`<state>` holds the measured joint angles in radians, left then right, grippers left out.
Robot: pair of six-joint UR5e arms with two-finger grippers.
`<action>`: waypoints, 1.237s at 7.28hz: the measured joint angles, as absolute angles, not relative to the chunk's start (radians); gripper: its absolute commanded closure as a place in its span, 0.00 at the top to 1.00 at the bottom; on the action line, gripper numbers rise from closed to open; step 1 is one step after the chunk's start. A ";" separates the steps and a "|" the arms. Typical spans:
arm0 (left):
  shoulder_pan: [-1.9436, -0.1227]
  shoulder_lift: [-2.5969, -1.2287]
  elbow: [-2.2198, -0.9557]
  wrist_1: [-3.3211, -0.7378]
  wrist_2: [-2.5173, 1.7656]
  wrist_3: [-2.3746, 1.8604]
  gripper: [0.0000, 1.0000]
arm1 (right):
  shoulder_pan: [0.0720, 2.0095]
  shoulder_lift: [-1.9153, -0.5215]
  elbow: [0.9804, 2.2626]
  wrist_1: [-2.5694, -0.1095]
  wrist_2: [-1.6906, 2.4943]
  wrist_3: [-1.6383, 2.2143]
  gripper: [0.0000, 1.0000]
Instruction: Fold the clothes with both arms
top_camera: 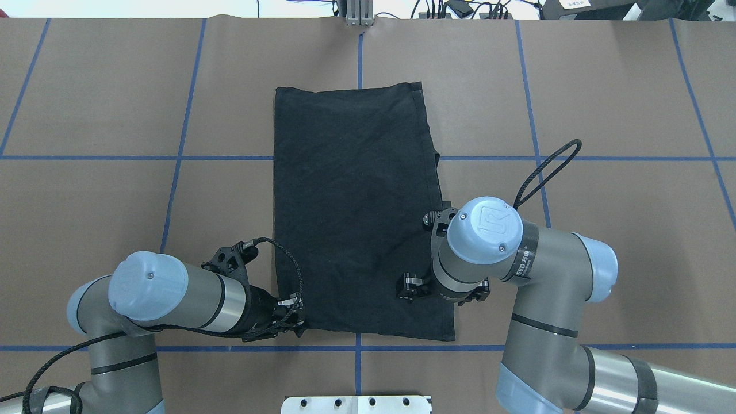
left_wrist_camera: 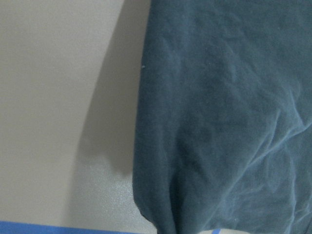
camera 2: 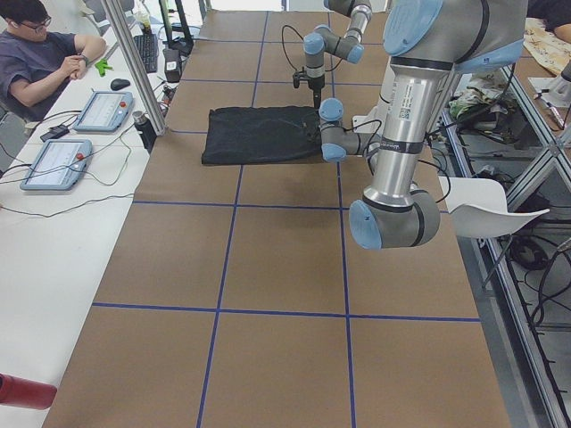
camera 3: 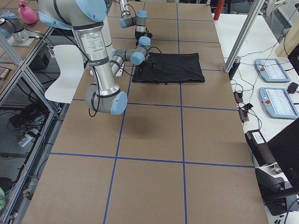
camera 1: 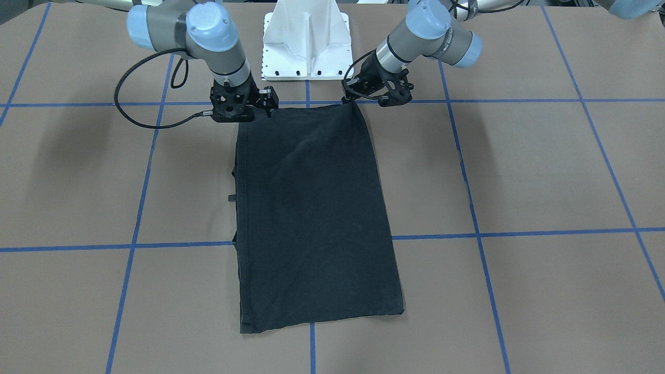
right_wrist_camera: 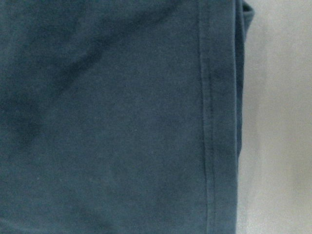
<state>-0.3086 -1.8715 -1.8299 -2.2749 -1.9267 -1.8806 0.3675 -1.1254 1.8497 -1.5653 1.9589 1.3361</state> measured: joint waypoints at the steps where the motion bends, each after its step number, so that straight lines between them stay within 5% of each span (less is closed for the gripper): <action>1: -0.309 -1.871 -1.830 -2.275 -1.927 -1.881 0.00 | 0.360 -1.125 1.846 -1.569 1.957 1.336 1.00; 9: -0.307 -1.869 -1.829 -2.275 -1.927 -1.901 0.00 | 0.329 -1.125 1.842 -1.595 1.965 1.337 1.00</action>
<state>-0.3068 -1.8695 -1.8285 -2.2749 -1.9267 -1.9006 0.3289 -1.1247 1.8424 -1.5951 1.9648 1.3373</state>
